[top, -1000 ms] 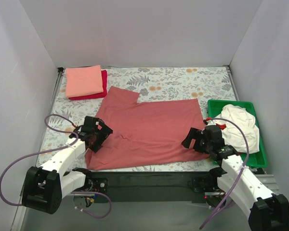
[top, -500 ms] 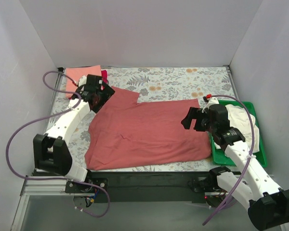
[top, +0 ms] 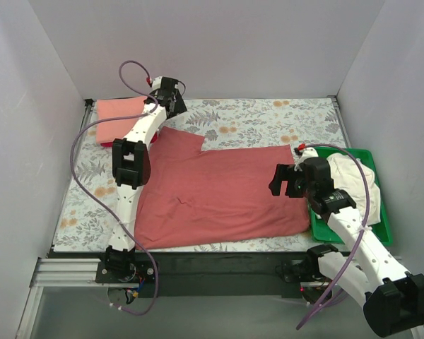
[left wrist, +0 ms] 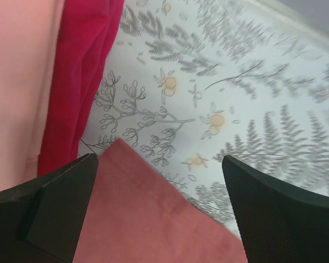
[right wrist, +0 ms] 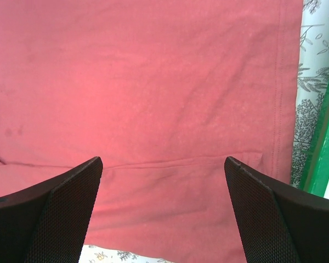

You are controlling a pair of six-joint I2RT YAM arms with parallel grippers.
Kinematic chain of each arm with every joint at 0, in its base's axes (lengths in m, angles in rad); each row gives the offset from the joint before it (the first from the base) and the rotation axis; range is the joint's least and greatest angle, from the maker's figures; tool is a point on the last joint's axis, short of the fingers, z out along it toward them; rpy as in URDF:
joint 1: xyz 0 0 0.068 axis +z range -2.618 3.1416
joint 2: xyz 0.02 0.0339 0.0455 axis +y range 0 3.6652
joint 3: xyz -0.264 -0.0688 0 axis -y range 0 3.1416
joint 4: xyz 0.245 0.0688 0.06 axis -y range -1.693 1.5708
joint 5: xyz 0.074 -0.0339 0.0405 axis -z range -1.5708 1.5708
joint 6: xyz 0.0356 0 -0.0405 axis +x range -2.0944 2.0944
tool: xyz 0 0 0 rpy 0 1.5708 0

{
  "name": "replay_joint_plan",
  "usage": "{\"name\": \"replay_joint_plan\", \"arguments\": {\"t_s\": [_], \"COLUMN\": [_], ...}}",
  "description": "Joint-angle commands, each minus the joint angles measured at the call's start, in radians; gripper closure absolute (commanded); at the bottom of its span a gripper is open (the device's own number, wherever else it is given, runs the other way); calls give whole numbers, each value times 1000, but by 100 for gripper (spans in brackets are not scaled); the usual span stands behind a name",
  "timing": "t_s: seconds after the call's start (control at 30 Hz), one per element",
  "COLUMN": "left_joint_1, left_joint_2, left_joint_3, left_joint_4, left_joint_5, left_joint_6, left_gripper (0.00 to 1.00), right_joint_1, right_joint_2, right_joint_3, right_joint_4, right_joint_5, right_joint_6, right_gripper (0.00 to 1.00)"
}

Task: Fold and stack the t-shirts
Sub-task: Fold the tshirt

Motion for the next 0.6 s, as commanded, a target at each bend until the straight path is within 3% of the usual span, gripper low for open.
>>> {"name": "replay_joint_plan", "arguments": {"t_s": [0.0,0.07,0.27,0.37,0.43,0.57], "left_joint_1": [0,2,8,8,10,8], "left_joint_2": [22,19,73,89,90,59], "left_joint_3": [46,-56,-50,-60,-65,-126], "left_joint_4": [31,96,81,66,38,9], "left_joint_5": [-36,-42,-57,-52,-48,-39], "left_joint_6": [120,128,83,77,60,23], "left_gripper": [3,3,3,13,28,37], "right_joint_1": [-5,-7,-5,-7,-7,-7], "right_joint_2": [-18,-20,-21,-23,-21,-24], "right_joint_3": [-26,-35,-47,-55,-57,-58], "right_joint_4": [11,11,11,11,11,11], "right_joint_5": [-23,-29,-37,-37,-37,-31], "right_joint_6": [-24,-26,-29,-30,-30,-30], "right_gripper": [2,2,2,2,2,2]}}
